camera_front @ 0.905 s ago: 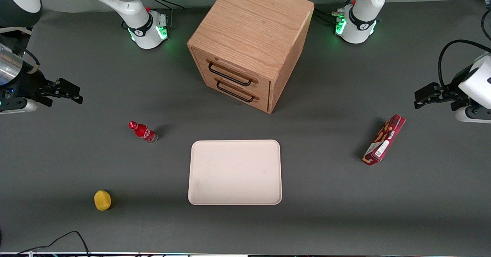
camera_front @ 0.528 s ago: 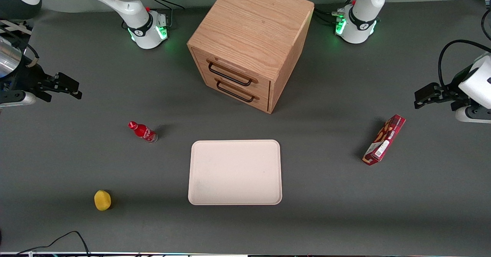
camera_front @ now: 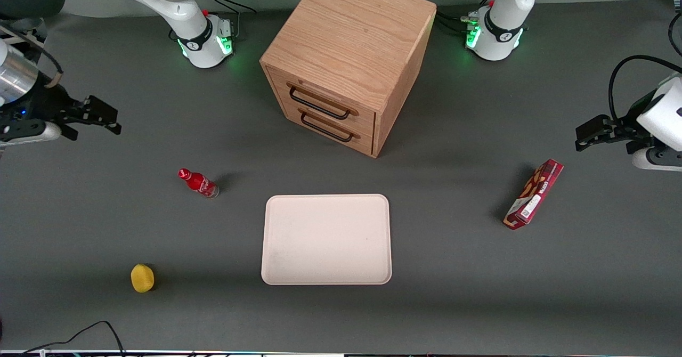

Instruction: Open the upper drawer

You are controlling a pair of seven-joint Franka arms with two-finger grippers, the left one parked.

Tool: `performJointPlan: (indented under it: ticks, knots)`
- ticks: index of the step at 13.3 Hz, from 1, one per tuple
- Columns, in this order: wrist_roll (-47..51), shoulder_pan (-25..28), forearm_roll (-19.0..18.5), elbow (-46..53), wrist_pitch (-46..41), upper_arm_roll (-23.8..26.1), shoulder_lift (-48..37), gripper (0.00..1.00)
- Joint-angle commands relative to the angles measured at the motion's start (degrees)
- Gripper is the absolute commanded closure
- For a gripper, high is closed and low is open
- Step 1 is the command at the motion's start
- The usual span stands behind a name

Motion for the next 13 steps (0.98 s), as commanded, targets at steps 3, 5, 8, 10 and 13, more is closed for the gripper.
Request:
performJointPlan:
  ticks: [3,5,8,10,13]
  knots:
    - [-15.83,0.48,4.42,4.38,-3.38,1.83,1.29,0.0]
    - [-18.58,0.66,9.24,6.39,-4.87,2.01,3.3,0.0]
    - [-24.99,0.57,9.62,13.58,-11.27,5.68,7.42,0.0]
    - [-27.01,0.66,8.83,16.5,-13.66,8.94,11.12,0.0]
    - [-30.18,0.66,7.68,17.04,-13.66,14.83,14.55,0.0]
